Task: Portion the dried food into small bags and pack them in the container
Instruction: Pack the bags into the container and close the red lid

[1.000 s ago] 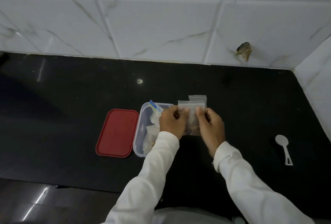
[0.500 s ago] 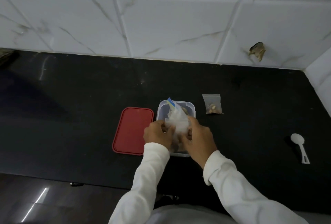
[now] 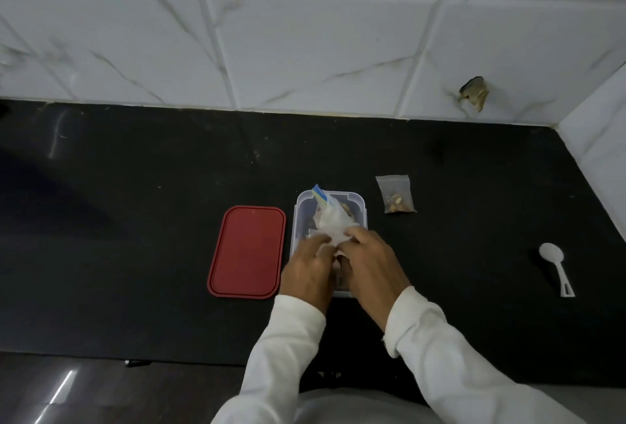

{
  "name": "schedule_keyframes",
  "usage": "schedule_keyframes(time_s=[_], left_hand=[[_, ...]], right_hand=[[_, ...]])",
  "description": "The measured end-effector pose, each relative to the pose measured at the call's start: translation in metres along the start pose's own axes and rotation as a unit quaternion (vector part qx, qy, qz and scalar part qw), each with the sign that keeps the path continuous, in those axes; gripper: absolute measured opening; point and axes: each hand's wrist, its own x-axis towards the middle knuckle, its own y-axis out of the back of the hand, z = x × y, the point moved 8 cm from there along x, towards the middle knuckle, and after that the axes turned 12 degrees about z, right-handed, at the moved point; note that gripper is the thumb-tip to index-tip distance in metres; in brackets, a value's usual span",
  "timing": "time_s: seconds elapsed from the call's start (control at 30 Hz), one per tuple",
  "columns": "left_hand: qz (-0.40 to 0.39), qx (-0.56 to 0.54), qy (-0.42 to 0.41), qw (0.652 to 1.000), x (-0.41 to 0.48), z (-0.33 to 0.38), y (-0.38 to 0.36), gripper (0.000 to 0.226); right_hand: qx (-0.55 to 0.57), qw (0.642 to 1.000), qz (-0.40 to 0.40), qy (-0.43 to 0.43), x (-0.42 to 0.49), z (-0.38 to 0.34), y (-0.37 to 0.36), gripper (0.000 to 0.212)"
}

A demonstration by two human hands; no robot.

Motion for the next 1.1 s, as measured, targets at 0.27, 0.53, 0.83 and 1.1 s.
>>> schedule_keyframes(time_s=[0.27, 0.53, 0.83, 1.1], left_hand=[[-0.238, 0.086, -0.05, 0.966, -0.028, 0.0, -0.03, 0.057], [-0.422, 0.174, -0.053, 0.888, -0.031, -0.008, -0.051, 0.066], [-0.428, 0.169, -0.022, 0.888, -0.026, -0.005, -0.045, 0.066], [-0.281, 0.136, 0.008, 0.95, -0.02, 0.023, -0.012, 0.064]], right_hand=[[-0.053, 0.968, -0.226, 0.091, -0.012, -0.005, -0.031, 0.035], [-0.107, 0.932, -0.322, 0.127, -0.002, -0.018, -0.039, 0.033], [-0.096, 0.95, -0.26, 0.146, -0.003, -0.02, -0.028, 0.044], [-0.03, 0.968, -0.145, 0.205, -0.028, 0.003, 0.016, 0.076]])
